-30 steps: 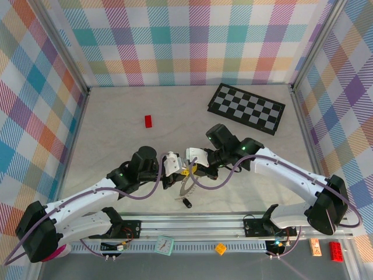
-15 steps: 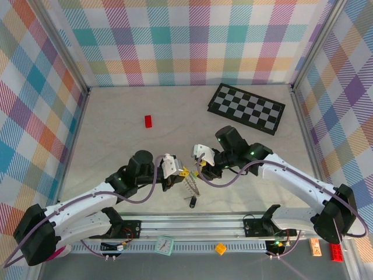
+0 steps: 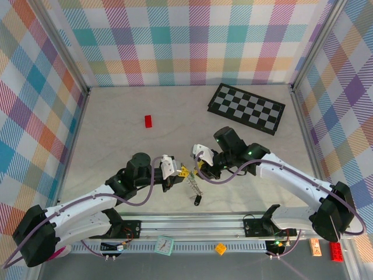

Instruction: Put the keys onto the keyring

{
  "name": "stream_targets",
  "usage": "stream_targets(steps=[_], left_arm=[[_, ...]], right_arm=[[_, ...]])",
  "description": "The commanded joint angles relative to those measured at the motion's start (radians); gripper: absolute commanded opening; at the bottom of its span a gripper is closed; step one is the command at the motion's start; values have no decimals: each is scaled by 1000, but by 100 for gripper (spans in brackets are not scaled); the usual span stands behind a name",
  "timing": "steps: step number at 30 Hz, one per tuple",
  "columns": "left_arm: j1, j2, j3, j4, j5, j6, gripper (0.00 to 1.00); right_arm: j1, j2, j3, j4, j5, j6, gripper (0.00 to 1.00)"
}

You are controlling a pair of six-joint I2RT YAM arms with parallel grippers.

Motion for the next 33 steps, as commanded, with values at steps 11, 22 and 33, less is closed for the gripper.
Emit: stream_targets(steps=[11, 22, 33], left_arm=[[-6, -13, -2, 114, 70, -8, 0], [-8, -4, -4, 127, 75, -3, 0], [-7, 8, 3, 123, 90, -1, 0]], right_arm=[[-22, 49, -3, -11, -89, -12, 0], [-33, -27, -60, 10, -81, -52, 24], [-33, -117, -77, 96, -42, -47, 37]])
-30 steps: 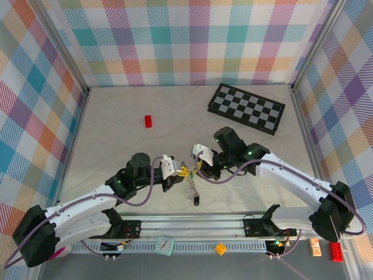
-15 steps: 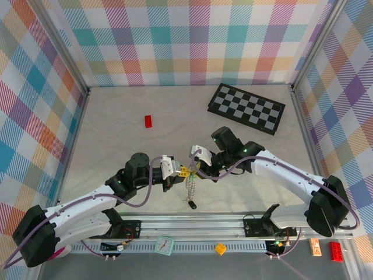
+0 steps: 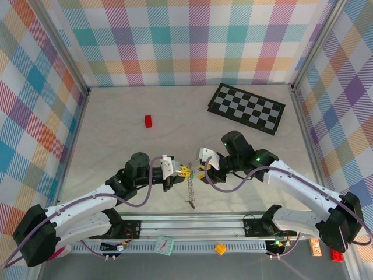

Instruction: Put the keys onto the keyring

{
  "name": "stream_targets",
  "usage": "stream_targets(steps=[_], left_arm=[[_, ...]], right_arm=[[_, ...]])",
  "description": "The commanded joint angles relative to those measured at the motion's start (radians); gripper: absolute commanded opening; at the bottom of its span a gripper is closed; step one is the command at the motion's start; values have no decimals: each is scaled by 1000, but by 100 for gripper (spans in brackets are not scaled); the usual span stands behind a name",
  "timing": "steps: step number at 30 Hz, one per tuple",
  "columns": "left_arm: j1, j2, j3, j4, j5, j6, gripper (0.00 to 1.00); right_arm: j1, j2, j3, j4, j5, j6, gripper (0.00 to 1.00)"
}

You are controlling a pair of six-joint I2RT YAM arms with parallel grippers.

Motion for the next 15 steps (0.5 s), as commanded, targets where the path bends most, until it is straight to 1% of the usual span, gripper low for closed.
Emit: stream_targets(steps=[1, 7, 9, 15], left_arm=[[-8, 2, 4, 59, 41, -2, 0], [-6, 6, 9, 57, 49, -1, 0], [-7, 8, 11, 57, 51, -1, 0], [-7, 3, 11, 62, 50, -1, 0]], right_arm=[[-7, -3, 15, 63, -20, 2, 37], [-7, 35, 40, 59, -73, -11, 35], [-7, 44, 45, 59, -89, -16, 33], [-8, 48, 46, 43, -99, -27, 12]])
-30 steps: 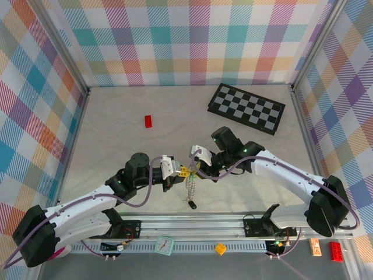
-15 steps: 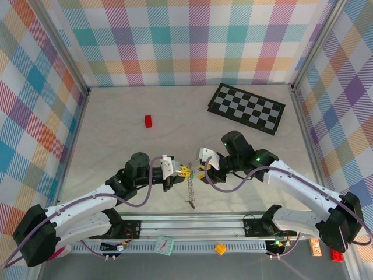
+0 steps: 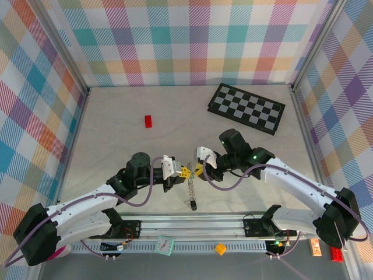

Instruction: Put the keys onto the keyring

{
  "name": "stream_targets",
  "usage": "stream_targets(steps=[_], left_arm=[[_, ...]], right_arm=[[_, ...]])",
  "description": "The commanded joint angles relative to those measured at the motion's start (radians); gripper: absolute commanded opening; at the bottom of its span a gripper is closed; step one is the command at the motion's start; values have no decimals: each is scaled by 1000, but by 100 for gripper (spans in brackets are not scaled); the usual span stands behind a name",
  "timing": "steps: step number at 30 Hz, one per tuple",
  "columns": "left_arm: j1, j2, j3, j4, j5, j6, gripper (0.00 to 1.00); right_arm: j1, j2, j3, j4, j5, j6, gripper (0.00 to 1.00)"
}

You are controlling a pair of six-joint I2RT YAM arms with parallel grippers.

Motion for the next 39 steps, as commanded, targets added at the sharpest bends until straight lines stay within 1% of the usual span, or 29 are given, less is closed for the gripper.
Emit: stream_targets(steps=[1, 3, 5, 9, 13, 21, 26, 32, 33, 34, 36, 37, 39], left_arm=[[-7, -9, 11, 63, 36, -1, 0], [-7, -10, 11, 65, 35, 1, 0], [-7, -15, 11, 71, 38, -1, 0], [-8, -24, 13, 87, 45, -8, 0], [-7, -27, 17, 91, 45, -11, 0], [-6, -18, -5, 119, 41, -18, 0], [-7, -18, -2, 107, 48, -19, 0], [-6, -27, -9, 91, 17, -12, 0], [-8, -26, -10, 89, 13, -10, 0], [-7, -25, -9, 89, 7, -9, 0], [-6, -22, -9, 91, 2, -7, 0], [-7, -22, -8, 95, -1, -7, 0], [-7, -26, -7, 103, -7, -8, 0]], right_arm=[[-7, 4, 32, 3, -43, -18, 9], [-8, 5, 31, 0, -44, -19, 3], [-7, 17, 28, -5, -33, -24, 0], [-7, 73, 42, -40, -19, -36, 0], [-7, 100, 60, -40, -52, -26, 0], [-9, 65, 50, -10, -58, 0, 0], [-14, 67, 64, -3, -55, 19, 0], [-35, 15, 43, 11, -37, 50, 1], [-36, 7, 37, 10, -34, 52, 2], [-36, -3, 29, 15, -28, 58, 7], [-37, -13, 14, 20, -13, 65, 27], [-37, -15, 7, 16, -5, 68, 31], [-37, -18, -5, 12, 5, 66, 33]])
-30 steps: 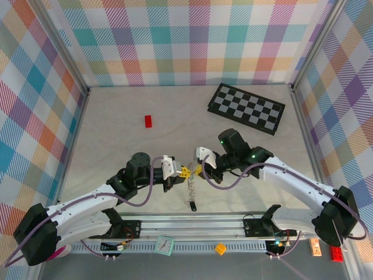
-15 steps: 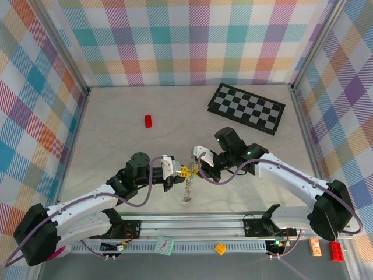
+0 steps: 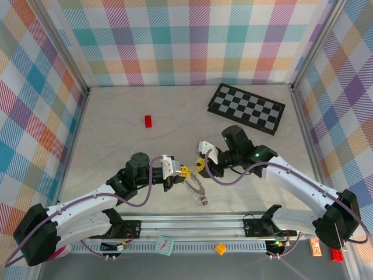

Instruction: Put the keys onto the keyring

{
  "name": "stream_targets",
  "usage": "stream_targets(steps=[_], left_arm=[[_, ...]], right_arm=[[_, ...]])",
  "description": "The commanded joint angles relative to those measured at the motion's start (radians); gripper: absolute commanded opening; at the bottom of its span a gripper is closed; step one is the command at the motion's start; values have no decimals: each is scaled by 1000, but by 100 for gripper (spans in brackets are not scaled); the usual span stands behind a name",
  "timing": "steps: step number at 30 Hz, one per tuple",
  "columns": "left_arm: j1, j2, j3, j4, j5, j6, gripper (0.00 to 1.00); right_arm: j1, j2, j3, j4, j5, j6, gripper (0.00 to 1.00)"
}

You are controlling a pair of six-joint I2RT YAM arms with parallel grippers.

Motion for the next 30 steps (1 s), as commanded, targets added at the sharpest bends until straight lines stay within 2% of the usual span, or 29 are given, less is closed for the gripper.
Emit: stream_targets(steps=[1, 6, 15, 19, 26, 30], left_arm=[[-7, -25, 0, 78, -4, 2, 0], [-8, -36, -2, 114, -27, -17, 0], [-8, -23, -8, 158, -51, -26, 0], [-7, -11, -9, 180, -56, -33, 0], [-7, 5, -8, 201, -53, -42, 0], [-7, 8, -8, 201, -54, -40, 0]], right_arm=[[-5, -12, -35, 9, 16, 11, 33], [-3, -23, -86, 30, 5, 13, 37], [38, -17, -147, 207, -8, 96, 47], [57, -1, -164, 287, 32, 143, 48], [81, 11, -171, 337, 72, 169, 48], [83, 2, -169, 320, 93, 155, 39]])
